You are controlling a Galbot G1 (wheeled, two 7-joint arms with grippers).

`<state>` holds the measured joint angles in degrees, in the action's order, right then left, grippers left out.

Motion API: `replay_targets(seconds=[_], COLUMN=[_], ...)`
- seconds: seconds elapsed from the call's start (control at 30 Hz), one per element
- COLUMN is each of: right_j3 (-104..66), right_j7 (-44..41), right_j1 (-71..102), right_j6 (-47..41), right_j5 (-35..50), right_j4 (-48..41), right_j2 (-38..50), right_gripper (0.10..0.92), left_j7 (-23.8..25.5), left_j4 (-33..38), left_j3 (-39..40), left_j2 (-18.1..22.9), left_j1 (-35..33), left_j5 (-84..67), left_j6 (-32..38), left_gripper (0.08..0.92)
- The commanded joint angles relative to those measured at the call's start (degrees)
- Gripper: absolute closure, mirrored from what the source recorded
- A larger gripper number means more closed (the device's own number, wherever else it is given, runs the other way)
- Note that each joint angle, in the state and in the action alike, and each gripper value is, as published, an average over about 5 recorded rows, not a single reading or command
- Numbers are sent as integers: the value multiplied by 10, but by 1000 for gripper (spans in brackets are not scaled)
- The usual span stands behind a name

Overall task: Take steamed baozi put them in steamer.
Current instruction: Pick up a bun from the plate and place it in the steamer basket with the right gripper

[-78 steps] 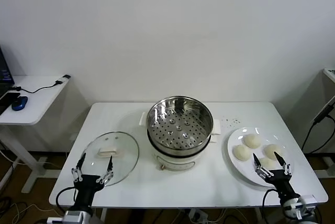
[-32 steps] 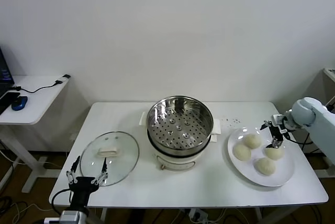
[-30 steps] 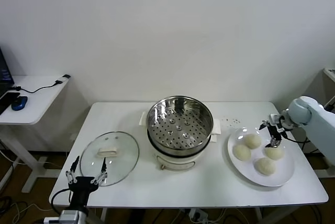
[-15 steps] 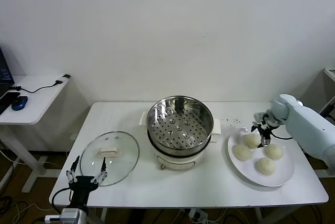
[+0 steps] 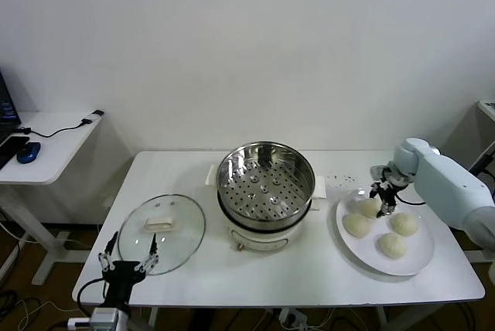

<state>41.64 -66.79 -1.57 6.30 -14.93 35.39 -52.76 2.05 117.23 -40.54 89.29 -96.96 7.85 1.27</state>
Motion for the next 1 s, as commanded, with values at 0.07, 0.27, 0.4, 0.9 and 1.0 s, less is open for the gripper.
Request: replay_targets(seconds=[0.07, 0.27, 0.4, 0.9, 1.0], right_j3=[0, 58, 148, 312, 290], right_j7=[-8, -24, -40, -50, -46], right_j1=[-5, -60, -160, -424, -404], right_j6=[3, 18, 44, 228, 244], right_j5=[6, 44, 91, 95, 62], right_j4=[-2, 63, 130, 276, 289], right_j2=[-3, 26, 38, -98, -137], right_gripper=[455, 463, 464, 457, 457], left_j7=[0, -1, -1, -1, -1], left_j4=[1, 2, 4, 16, 18], left_j3=[0, 0, 1, 7, 7], left_j2=[1, 2, 1, 3, 3], left_j1=[-2, -8, -14, -32, -34], left_j5=[0, 1, 0, -2, -2], left_j6=[1, 3, 6, 5, 6], left_gripper=[177, 177, 177, 177, 177])
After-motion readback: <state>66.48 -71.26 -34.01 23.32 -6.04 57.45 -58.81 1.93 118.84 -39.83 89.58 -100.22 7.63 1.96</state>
